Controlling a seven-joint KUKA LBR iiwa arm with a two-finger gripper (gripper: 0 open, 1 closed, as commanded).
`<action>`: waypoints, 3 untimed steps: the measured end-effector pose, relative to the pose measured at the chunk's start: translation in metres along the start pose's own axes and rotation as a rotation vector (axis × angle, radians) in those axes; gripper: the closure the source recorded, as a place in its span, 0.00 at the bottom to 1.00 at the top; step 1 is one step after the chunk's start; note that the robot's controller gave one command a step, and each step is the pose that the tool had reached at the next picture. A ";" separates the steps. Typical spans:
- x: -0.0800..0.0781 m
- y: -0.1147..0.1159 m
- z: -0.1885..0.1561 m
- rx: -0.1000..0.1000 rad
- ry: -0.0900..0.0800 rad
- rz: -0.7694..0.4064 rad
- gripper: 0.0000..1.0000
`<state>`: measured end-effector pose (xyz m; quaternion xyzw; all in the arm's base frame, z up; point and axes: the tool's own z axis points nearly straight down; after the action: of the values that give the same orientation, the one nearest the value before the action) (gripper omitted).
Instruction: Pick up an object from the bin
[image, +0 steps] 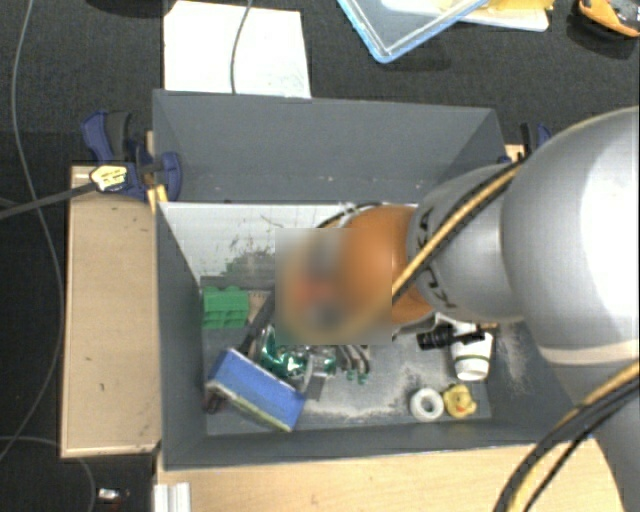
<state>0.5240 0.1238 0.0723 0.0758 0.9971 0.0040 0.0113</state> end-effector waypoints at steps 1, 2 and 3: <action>0.005 0.005 0.001 0.001 0.006 0.040 0.00; 0.002 0.002 0.001 0.000 0.004 0.008 0.00; -0.015 0.042 0.003 0.008 0.015 0.015 1.00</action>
Offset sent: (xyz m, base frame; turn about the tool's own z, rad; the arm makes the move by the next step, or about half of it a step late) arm -0.0021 0.0020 -0.0009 0.0047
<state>0.5455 0.1632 0.0703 0.0834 0.9965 0.0008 0.0038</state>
